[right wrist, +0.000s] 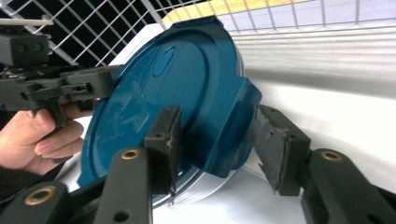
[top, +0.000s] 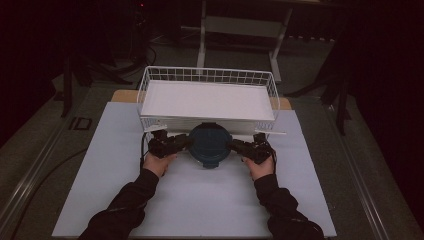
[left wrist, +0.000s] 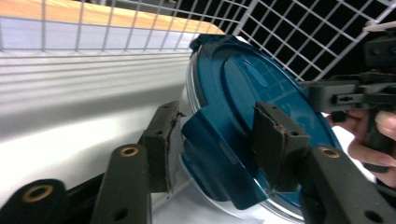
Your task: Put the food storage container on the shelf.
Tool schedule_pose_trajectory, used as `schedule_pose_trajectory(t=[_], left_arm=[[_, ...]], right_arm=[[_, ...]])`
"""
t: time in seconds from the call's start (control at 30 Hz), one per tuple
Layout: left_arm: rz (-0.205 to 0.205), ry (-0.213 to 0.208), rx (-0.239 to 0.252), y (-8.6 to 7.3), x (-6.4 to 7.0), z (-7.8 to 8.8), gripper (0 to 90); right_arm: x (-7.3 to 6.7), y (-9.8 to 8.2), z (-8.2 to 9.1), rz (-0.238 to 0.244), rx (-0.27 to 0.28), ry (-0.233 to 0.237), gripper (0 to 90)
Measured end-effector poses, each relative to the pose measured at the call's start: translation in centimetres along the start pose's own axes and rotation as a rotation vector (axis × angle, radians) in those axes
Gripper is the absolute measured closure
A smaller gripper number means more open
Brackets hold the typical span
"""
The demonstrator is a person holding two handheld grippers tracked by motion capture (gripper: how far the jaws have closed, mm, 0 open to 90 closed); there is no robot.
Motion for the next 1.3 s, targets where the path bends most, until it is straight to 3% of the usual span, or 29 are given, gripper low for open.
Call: schedule_pose_trajectory(t=[0.23, 0.3, 0.37, 0.57, 0.7, 0.77, 0.93, 1.0, 1.13, 1.2, 1.3], left_arm=[[0.053, 0.047, 0.013, 0.3, -0.2, -0.2, 45.5], [0.031, 0.072, 0.016, 0.5, -0.5, -0.2, 45.1], [0.048, 0.046, 0.006, 0.3, -0.2, -0.2, 45.3], [0.052, 0.026, 0.023, 0.5, -0.1, 0.5, 43.3], [0.034, -0.003, 0.023, 0.6, 0.4, 1.3, 38.3], [0.023, -0.025, 0.026, 0.5, 0.6, 1.5, 31.5], [-0.015, -0.063, 0.000, -0.3, 2.2, 2.3, 19.2], [-0.031, -0.052, -0.017, -0.6, 2.6, 2.6, 14.9], [-0.016, -0.076, -0.044, -1.2, 3.4, 3.3, 0.6], [-0.044, -0.070, -0.047, -1.4, 3.8, 3.8, 0.6], [-0.040, -0.075, -0.048, -1.6, 4.1, 4.3, 0.5]], right_arm=[[0.3, 0.4, -0.2, 0.034, 0.019, -0.050, 43.1], [0.4, 0.4, -0.2, 0.022, 0.017, -0.051, 42.9], [0.3, 0.5, -0.1, 0.018, 0.019, -0.050, 43.7], [0.2, 0.4, 0.2, 0.003, 0.019, -0.048, 41.1], [-0.4, 0.4, 0.6, 0.025, 0.031, -0.047, 40.1], [-0.8, 0.5, 0.9, 0.030, 0.035, -0.045, 40.0], [-2.1, 0.6, 1.6, 0.058, 0.037, -0.026, 39.2], [-2.6, 0.5, 1.9, 0.068, 0.039, -0.016, 38.9], [-3.9, 0.2, 2.3, 0.070, 0.030, 0.014, 38.3], [-4.7, -0.1, 2.4, 0.083, 0.025, 0.028, 38.2], [-5.9, -0.6, 2.5, 0.080, 0.018, 0.058, 38.3]])
Point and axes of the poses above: each handheld gripper's, and its own axes: z roughly backward along the jaws, y roughly out of its top, x roughly to its right, the point moved 7 cm from there along -z, roughly forward along the jaws, and after that the axes turned 5 degrees about z, right-handed, at the moved point
